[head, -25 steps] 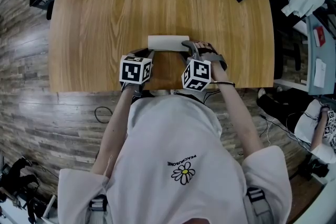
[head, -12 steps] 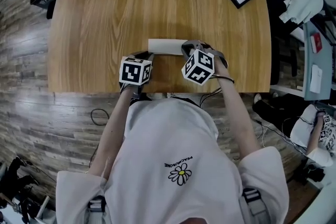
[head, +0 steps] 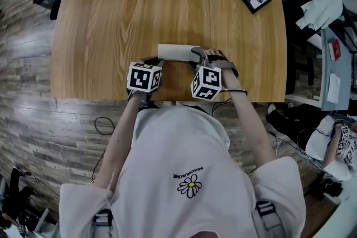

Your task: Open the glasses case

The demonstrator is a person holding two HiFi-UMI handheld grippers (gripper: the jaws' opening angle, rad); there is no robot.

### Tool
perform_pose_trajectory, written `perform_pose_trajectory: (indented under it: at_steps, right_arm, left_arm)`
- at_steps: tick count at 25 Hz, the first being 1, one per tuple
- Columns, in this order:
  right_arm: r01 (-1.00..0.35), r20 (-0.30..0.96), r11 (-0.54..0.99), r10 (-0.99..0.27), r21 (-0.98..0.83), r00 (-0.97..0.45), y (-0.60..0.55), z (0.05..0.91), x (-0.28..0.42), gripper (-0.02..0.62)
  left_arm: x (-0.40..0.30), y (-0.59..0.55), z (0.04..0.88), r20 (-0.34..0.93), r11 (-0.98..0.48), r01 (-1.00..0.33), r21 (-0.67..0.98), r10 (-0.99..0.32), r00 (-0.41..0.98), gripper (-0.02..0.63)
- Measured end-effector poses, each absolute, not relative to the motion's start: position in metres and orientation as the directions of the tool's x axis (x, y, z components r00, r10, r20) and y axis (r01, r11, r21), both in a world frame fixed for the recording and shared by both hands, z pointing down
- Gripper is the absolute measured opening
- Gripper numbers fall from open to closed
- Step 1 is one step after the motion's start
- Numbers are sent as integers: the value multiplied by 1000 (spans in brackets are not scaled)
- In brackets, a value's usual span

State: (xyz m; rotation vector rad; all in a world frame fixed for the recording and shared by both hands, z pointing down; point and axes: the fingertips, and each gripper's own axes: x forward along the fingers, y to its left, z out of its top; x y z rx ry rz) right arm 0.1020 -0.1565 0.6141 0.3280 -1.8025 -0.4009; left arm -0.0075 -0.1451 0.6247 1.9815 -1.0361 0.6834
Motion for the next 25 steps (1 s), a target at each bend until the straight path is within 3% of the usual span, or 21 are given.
perform_pose_trajectory:
  at_steps: [4, 5, 6, 7, 9, 11, 22, 25]
  right_arm:
    - [-4, 876, 908, -405, 418, -262, -152, 615, 103, 214]
    - [-3, 884, 914, -392, 405, -256, -150, 618, 103, 260]
    - [-3, 885, 914, -393, 406, -250, -149, 621, 103, 265]
    - [-2, 877, 905, -413, 425, -245, -150, 622, 103, 264]
    - [4, 853, 877, -467, 481, -233, -156, 622, 102, 202]
    - [-1, 853, 876, -470, 483, -225, -159, 621, 102, 196]
    - [-104, 961, 988, -133, 111, -243, -168, 603, 101, 182]
    - [-166, 957, 985, -97, 52, -275, -176, 591, 100, 124]
  left_arm:
    - [-7, -145, 624, 739, -362, -845, 393, -421, 525, 84]
    - [-7, -145, 624, 739, -362, -845, 394, -422, 525, 84]
    - [-7, -145, 624, 739, -362, -845, 394, -422, 525, 84]
    - [-7, -145, 624, 739, -362, -845, 393, -422, 525, 84]
    - [-7, -145, 624, 740, -365, -846, 389, -423, 523, 83]
    - [-7, -145, 624, 740, -368, -845, 388, -422, 524, 83]
    - [-7, -144, 624, 741, -381, -842, 383, -417, 526, 81]
    - [-7, -144, 624, 741, -382, -841, 383, -417, 526, 81]
